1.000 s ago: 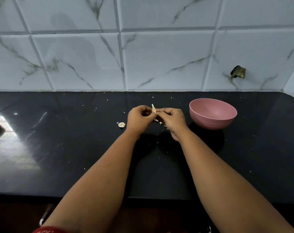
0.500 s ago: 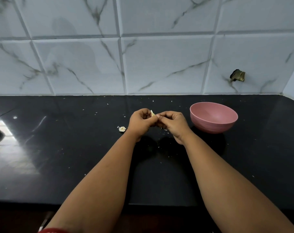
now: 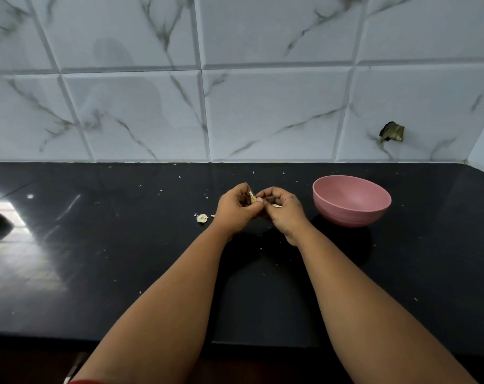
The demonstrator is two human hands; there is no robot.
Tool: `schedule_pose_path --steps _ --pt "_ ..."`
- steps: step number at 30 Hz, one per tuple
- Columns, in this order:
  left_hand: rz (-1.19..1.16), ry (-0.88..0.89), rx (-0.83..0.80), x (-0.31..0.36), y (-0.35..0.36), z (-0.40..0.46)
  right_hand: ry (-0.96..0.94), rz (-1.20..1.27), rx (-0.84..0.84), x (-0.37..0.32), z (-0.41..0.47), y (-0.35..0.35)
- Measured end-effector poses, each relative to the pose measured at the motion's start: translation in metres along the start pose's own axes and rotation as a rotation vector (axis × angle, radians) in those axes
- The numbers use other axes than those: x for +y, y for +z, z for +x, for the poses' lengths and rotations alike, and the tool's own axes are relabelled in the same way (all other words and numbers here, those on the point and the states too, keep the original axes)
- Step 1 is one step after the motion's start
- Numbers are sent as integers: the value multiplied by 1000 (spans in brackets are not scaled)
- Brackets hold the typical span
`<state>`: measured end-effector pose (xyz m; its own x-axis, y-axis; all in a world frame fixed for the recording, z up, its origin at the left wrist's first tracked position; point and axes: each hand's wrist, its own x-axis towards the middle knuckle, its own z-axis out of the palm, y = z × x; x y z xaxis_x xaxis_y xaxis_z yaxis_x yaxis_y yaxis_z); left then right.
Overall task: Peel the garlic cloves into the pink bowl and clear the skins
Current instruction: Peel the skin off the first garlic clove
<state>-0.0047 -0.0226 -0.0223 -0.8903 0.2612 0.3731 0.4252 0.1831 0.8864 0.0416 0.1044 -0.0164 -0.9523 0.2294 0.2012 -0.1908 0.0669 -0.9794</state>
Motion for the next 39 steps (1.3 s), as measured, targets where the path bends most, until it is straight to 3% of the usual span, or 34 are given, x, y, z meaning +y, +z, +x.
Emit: schedule_pose_path --steps 5,13,22,26,35,39 --pt "58 -5 6 0 6 4 -43 -145 90 5 6 -3" --pt "81 65 -32 6 11 7 92 152 72 -1 8 -11" --pt "144 48 -23 3 7 9 -113 -194 65 0 17 -16" --pt "93 -29 52 5 13 10 -146 -265 150 2 21 -6" --pt "-240 -182 18 1 10 14 2 27 218 8 22 -4" --pt "-117 -174 51 -3 2 16 -13 -106 247 8 24 -12"
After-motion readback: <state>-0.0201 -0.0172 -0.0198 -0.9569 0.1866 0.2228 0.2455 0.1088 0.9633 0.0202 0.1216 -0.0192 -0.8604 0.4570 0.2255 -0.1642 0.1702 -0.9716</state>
